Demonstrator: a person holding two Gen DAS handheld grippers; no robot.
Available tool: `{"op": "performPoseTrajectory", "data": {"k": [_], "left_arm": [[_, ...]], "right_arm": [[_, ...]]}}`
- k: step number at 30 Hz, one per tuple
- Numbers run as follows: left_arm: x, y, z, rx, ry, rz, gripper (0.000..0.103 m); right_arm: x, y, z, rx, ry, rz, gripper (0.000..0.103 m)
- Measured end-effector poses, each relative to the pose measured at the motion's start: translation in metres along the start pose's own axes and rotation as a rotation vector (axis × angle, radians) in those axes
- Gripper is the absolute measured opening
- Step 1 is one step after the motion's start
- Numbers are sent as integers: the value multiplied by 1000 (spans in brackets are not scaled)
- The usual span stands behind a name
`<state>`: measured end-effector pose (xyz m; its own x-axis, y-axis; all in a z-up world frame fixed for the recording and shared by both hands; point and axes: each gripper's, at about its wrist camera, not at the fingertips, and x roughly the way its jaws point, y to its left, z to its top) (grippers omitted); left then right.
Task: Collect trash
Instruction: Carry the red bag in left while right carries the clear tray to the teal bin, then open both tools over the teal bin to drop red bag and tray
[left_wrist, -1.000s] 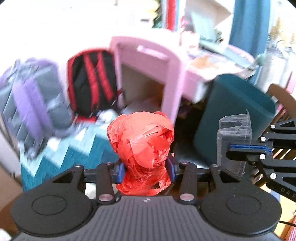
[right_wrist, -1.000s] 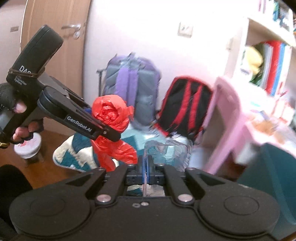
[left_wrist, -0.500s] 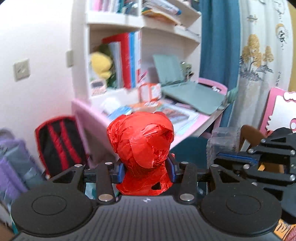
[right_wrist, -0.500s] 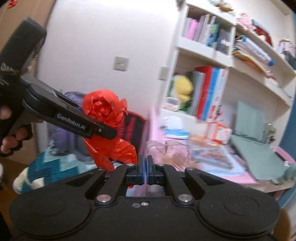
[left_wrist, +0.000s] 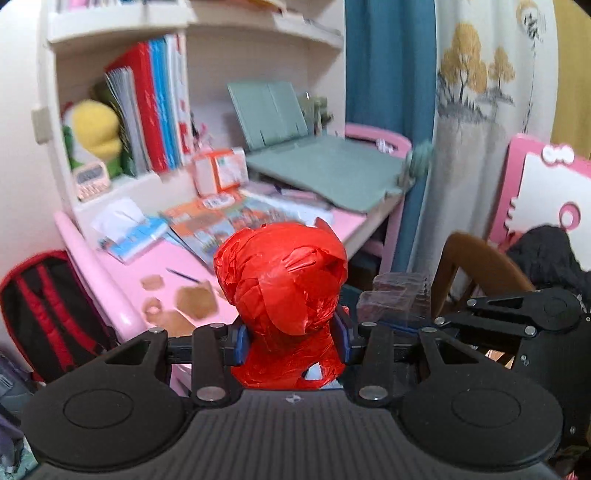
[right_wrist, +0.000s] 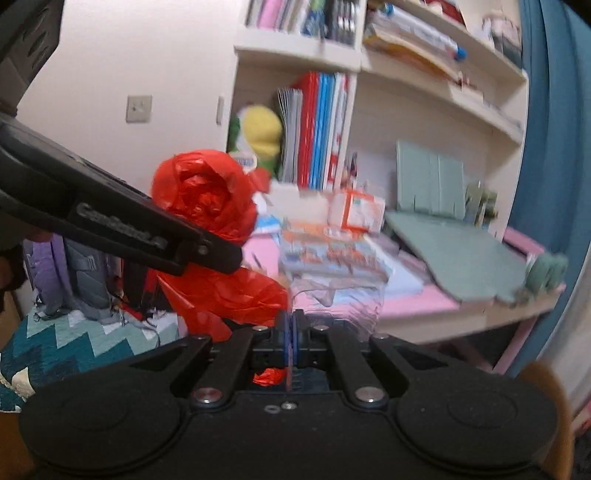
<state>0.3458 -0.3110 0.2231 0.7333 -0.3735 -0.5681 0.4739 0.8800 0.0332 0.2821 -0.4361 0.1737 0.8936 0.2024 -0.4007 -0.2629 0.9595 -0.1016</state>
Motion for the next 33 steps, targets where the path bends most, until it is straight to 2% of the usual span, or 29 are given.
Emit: {"op": "performPoseTrajectory", "data": {"k": [4, 13, 17, 21, 23, 25, 28, 31, 33], "left_arm": [[37, -6, -12, 18, 75, 2, 43], [92, -5, -40, 23, 214, -7, 44], [107, -7, -49, 35, 264, -6, 44], [117, -8, -55, 35, 292, -14, 45], [120, -8, -57, 27, 308, -21, 51], [121, -9, -59, 36, 307, -17, 60], [118, -9, -59, 36, 287, -14, 69], [111, -6, -59, 13, 274, -29, 69], [105, -5, -59, 10, 268, -29, 70]], "right_arm": [[21, -3, -17, 7, 56, 17, 2], [55, 3, -42, 4, 227, 68, 2], [64, 3, -48, 16, 283, 77, 8], [68, 4, -52, 5, 320, 77, 14], [69, 4, -53, 4, 339, 81, 26], [69, 4, -54, -5, 351, 83, 26], [68, 3, -54, -12, 367, 67, 29], [64, 2, -53, -13, 376, 67, 32], [58, 2, -51, -17, 369, 61, 39]]}}
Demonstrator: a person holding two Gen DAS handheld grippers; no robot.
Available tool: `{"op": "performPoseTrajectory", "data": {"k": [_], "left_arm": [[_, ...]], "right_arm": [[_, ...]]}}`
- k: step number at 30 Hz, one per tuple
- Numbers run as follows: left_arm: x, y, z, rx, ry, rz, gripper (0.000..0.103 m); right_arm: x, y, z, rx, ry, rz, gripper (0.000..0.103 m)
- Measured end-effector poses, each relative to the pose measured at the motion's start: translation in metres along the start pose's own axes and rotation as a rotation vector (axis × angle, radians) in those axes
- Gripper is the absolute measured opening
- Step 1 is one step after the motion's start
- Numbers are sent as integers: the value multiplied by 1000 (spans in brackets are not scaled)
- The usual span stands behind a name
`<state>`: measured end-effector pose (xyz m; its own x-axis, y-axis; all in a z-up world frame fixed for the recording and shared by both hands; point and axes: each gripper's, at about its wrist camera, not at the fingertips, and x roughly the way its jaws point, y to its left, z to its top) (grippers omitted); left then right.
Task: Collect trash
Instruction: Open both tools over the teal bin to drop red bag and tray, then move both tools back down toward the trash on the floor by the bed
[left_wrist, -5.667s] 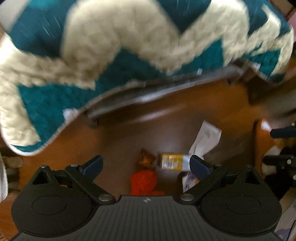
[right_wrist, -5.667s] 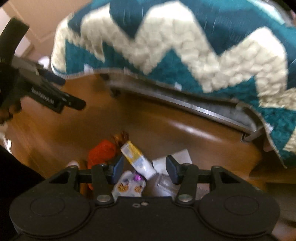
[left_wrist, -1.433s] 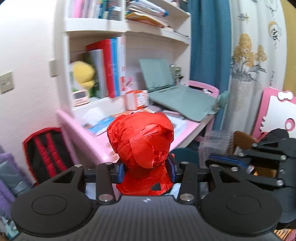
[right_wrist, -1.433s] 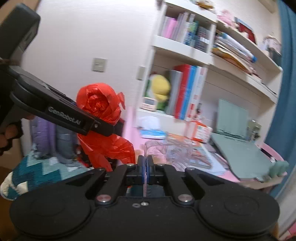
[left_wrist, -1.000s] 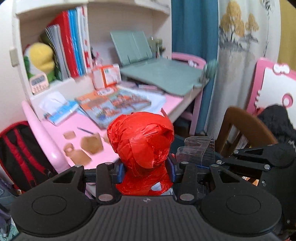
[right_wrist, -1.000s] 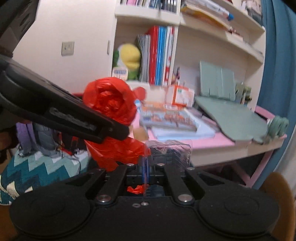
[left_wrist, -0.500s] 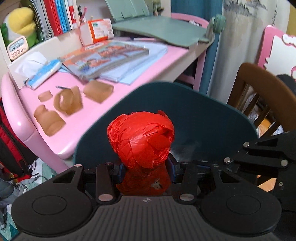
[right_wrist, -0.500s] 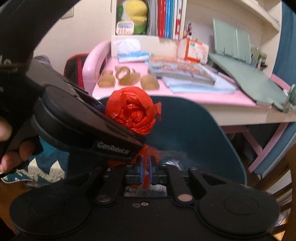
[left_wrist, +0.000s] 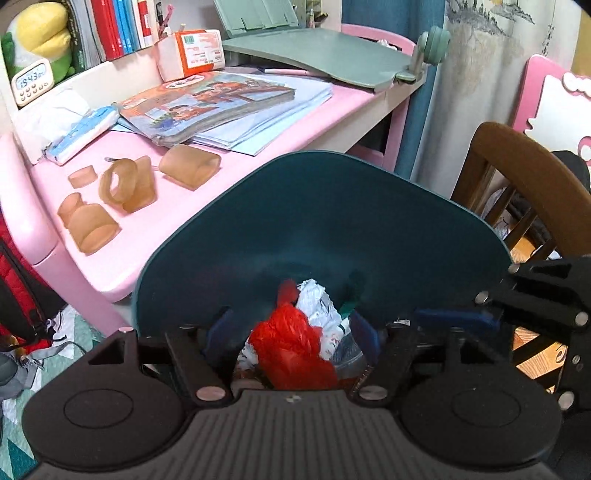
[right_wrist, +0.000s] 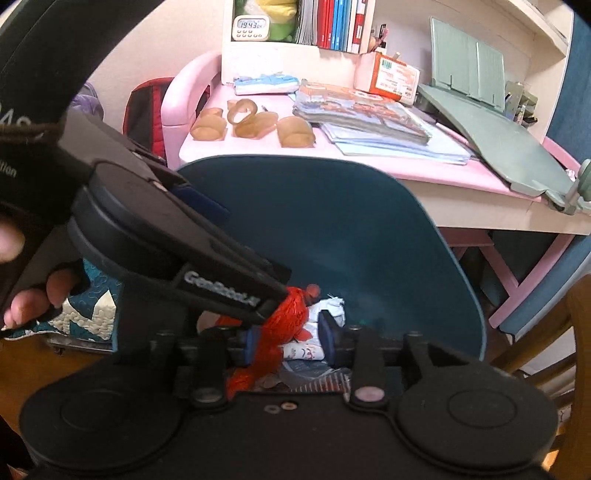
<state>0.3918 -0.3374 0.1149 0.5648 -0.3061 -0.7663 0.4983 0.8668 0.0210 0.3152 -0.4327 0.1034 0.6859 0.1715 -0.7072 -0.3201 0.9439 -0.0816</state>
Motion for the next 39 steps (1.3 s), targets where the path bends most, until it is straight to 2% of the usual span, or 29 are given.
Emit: {"op": "performPoseTrajectory", "data": {"k": [12, 15, 23, 30, 36, 39], "left_arm": [[-70, 18, -24, -45, -78, 5, 71], [-92, 26, -34, -55, -110, 9, 80], [-143, 53, -72, -83, -156, 38, 80], [-177, 90, -123, -112, -166, 72, 83], [-192, 131, -177, -174, -154, 106, 84], [-191, 153, -208, -207, -140, 136, 92]], "right_arm": [[-44, 22, 6, 1, -62, 13, 45], [-56, 30, 6, 0, -76, 27, 46], [-81, 68, 7, -19, -114, 77, 47], [-86, 117, 9, -71, -132, 154, 48], [-71, 169, 7, -122, -113, 250, 49], [-57, 195, 4, -147, -94, 302, 50]]}}
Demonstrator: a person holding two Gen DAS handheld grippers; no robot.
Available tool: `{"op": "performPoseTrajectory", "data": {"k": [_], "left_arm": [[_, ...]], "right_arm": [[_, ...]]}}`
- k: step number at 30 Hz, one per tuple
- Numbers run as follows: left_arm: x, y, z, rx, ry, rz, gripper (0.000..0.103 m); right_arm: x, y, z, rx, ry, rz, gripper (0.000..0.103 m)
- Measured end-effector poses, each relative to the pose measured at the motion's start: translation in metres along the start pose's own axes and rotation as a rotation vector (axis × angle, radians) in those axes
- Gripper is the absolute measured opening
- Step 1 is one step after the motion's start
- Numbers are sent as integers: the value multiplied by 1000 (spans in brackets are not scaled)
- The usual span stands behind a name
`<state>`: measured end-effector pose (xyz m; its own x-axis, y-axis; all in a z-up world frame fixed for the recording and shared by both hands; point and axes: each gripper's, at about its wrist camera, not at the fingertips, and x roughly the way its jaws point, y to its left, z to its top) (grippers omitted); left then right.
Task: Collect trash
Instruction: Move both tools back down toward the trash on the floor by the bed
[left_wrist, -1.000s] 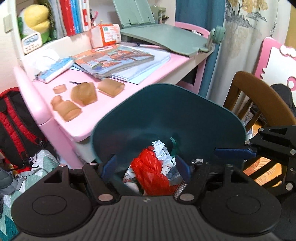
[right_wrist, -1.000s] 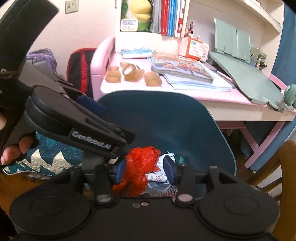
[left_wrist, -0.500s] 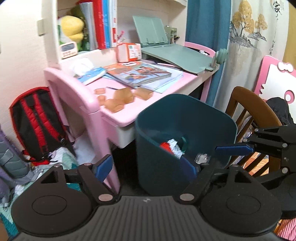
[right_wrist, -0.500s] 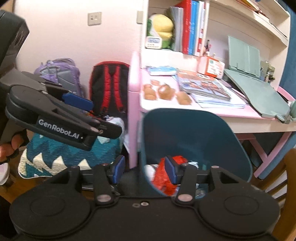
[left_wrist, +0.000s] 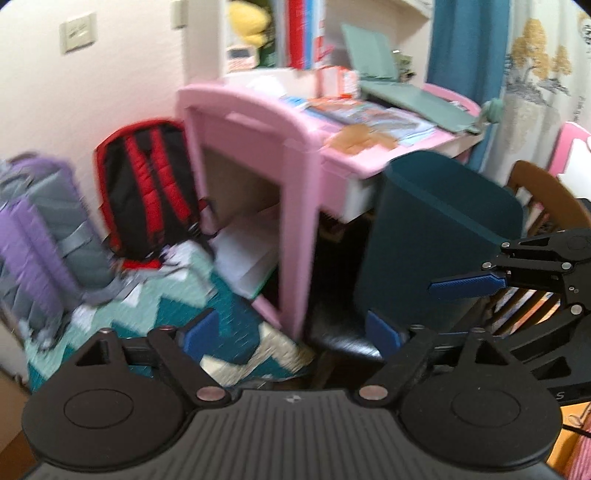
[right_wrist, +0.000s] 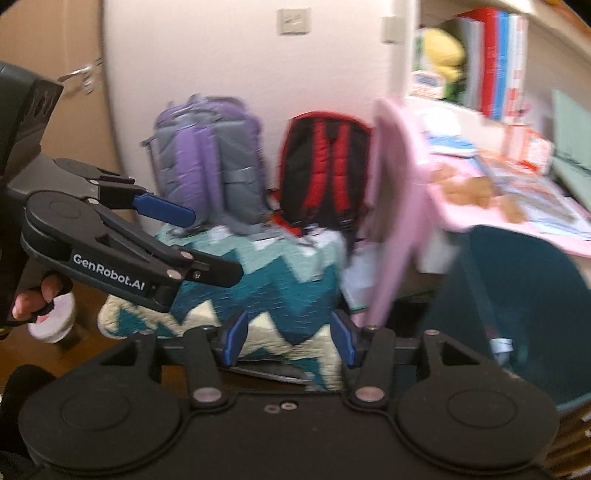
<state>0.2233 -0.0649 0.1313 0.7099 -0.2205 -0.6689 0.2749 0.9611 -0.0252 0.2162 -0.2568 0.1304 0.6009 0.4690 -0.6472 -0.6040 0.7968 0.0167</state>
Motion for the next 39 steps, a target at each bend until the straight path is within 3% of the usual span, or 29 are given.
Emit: {"op": "performPoseTrajectory", "data": {"k": [7, 15, 26, 39], "left_arm": [[26, 75, -70, -105, 55, 42, 98], [97, 163, -169, -308, 193, 119, 98], [189, 231, -294, -350, 449, 266, 98], [295, 315, -410, -481, 722, 337, 98]], "right_arm": [[77, 50, -20, -37, 79, 116, 50], [189, 93, -74, -76, 191, 146, 50], [329, 143, -157, -71, 402, 293, 50], [455, 223, -248, -296, 573, 408, 50]]}}
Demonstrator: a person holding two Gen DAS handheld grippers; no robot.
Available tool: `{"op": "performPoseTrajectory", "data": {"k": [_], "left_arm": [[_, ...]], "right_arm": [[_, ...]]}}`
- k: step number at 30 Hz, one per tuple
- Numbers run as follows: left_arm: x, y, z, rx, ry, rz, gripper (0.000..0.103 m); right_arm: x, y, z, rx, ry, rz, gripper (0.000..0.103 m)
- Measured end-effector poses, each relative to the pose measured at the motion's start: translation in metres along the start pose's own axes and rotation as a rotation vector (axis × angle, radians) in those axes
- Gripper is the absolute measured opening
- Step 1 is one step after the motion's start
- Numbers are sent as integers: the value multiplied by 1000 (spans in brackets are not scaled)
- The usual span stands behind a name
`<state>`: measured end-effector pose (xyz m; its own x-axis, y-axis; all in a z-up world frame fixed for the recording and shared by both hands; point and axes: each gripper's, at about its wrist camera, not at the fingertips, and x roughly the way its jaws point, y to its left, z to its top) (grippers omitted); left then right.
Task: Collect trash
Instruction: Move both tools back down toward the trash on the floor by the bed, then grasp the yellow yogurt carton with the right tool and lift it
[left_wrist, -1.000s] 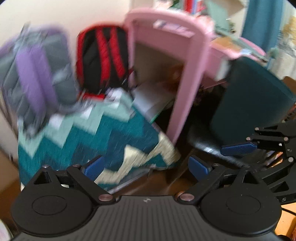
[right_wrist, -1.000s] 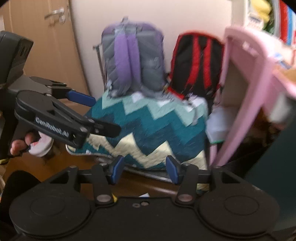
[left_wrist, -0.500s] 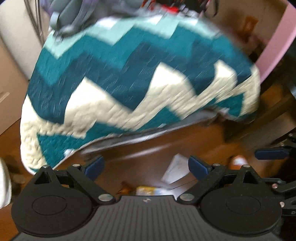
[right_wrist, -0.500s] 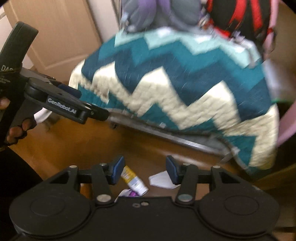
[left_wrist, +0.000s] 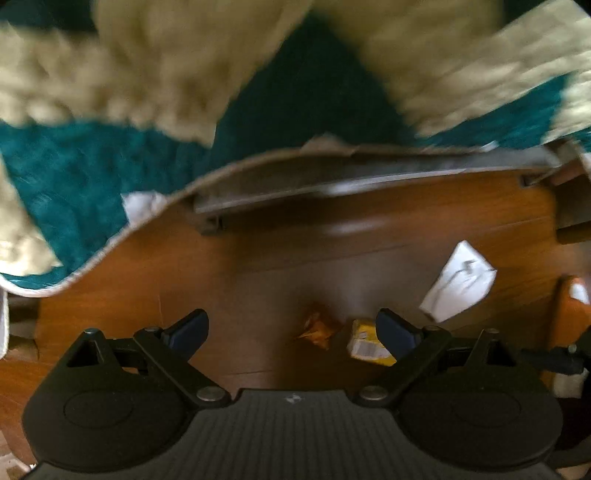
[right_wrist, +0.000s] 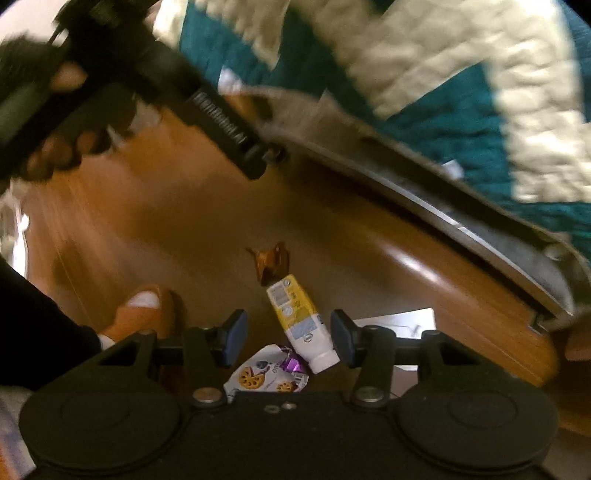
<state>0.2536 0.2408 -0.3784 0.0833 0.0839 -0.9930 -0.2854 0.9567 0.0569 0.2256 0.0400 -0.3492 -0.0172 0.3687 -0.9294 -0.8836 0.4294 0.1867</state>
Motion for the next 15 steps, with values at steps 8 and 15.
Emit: {"op": "performPoseTrajectory", "data": {"k": [8, 15], "left_arm": [[85, 6, -10, 3, 118, -23, 98], [142, 6, -21, -2, 200, -55, 97]], "right_arm": [[92, 9, -6, -127, 127, -60, 50], [147, 25, -10, -232, 149, -113, 50]]}}
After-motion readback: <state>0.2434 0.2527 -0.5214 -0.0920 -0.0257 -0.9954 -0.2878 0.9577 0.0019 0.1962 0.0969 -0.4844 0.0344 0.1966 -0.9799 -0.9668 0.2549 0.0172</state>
